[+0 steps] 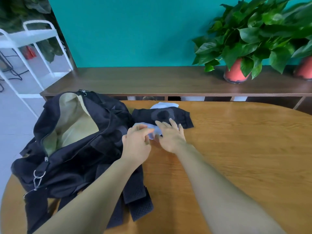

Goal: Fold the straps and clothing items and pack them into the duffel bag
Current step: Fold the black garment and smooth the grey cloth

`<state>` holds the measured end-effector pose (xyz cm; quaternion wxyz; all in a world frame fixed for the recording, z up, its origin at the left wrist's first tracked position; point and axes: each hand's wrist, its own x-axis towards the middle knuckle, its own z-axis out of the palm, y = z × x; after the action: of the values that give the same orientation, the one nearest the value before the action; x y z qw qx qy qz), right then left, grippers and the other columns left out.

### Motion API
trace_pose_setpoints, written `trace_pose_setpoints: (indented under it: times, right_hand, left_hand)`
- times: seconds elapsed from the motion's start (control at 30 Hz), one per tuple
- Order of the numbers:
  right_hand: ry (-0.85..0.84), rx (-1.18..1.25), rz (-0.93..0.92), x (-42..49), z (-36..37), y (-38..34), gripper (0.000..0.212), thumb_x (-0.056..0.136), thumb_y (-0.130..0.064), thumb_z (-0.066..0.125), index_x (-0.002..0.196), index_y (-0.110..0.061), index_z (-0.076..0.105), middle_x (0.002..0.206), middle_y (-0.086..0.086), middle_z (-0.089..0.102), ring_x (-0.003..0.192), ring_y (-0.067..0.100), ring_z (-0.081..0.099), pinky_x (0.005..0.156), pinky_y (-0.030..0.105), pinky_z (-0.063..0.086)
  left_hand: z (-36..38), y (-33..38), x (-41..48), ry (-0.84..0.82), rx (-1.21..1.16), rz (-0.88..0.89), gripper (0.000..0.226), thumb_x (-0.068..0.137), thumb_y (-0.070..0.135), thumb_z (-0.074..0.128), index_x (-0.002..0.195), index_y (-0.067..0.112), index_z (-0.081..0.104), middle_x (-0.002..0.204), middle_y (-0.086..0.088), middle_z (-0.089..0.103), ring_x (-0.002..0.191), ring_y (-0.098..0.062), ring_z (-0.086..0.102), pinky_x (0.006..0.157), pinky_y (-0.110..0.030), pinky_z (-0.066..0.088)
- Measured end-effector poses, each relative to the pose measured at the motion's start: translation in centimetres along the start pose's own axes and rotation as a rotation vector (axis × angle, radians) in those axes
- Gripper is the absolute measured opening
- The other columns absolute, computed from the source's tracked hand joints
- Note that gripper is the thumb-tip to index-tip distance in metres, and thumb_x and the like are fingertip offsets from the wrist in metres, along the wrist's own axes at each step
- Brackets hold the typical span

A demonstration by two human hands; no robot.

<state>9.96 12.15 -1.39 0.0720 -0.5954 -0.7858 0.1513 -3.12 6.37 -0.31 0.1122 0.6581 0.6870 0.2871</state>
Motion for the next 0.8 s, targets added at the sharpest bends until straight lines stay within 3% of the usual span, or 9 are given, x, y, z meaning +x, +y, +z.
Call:
trace_pose_setpoints:
  times: [0.13, 0.37, 0.5, 0.6, 0.8]
  right_hand:
    - [-0.107, -0.09, 0.002, -0.7, 0.9, 1.7, 0.051, 0.097, -0.049, 0.028, 0.146, -0.033, 0.026, 0.151, -0.004, 0.024, 0.146, 0.021, 0.003, 0.114, 0.057, 0.003]
    - [-0.059, -0.041, -0.014, -6.2, 0.0, 5.2, 0.041, 0.097, -0.047, 0.033, 0.133, -0.033, 0.043, 0.127, -0.009, 0.041, 0.134, 0.016, 0.025, 0.111, 0.046, 0.019]
    - [-0.054, 0.077, 0.015, -10.8, -0.4, 7.7, 0.032, 0.096, -0.038, 0.041, 0.127, -0.035, 0.049, 0.124, -0.014, 0.043, 0.137, 0.012, 0.023, 0.113, 0.045, 0.016]
    - [-0.003, 0.146, 0.023, -14.7, -1.3, 9.7, 0.022, 0.094, -0.027, 0.046, 0.112, -0.034, 0.057, 0.112, -0.02, 0.047, 0.129, 0.007, 0.034, 0.109, 0.034, 0.02]
    - [0.047, 0.155, 0.108, -20.8, -2.8, 12.7, 0.029, 0.089, -0.009, 0.045, 0.104, -0.029, 0.061, 0.101, -0.021, 0.049, 0.107, 0.002, 0.04, 0.105, 0.03, 0.022]
  left_hand:
    - [0.1, -0.3, -0.3, -0.019, 0.018, -0.015, 0.04, 0.094, 0.005, 0.044, 0.119, 0.028, 0.064, 0.135, 0.009, 0.046, 0.124, -0.011, 0.038, 0.09, -0.026, 0.016]
    - [0.2, 1.8, -2.5, -0.069, -0.031, 0.027, 0.042, 0.093, 0.004, 0.043, 0.12, 0.028, 0.064, 0.135, 0.006, 0.045, 0.124, -0.012, 0.039, 0.098, -0.032, 0.021]
    - [0.0, 3.5, -4.3, -0.088, -0.028, 0.048, 0.042, 0.092, 0.003, 0.046, 0.121, 0.027, 0.063, 0.133, 0.008, 0.047, 0.121, -0.012, 0.042, 0.098, -0.033, 0.023]
    - [0.2, 4.4, -6.1, -0.108, -0.02, 0.058, 0.043, 0.091, 0.002, 0.048, 0.12, 0.028, 0.063, 0.133, 0.008, 0.048, 0.119, -0.013, 0.045, 0.102, -0.038, 0.028]
    - [2.1, 6.4, -10.0, -0.151, -0.022, 0.098, 0.03, 0.094, 0.015, 0.051, 0.115, 0.031, 0.066, 0.13, 0.009, 0.052, 0.116, -0.014, 0.049, 0.099, -0.042, 0.033]
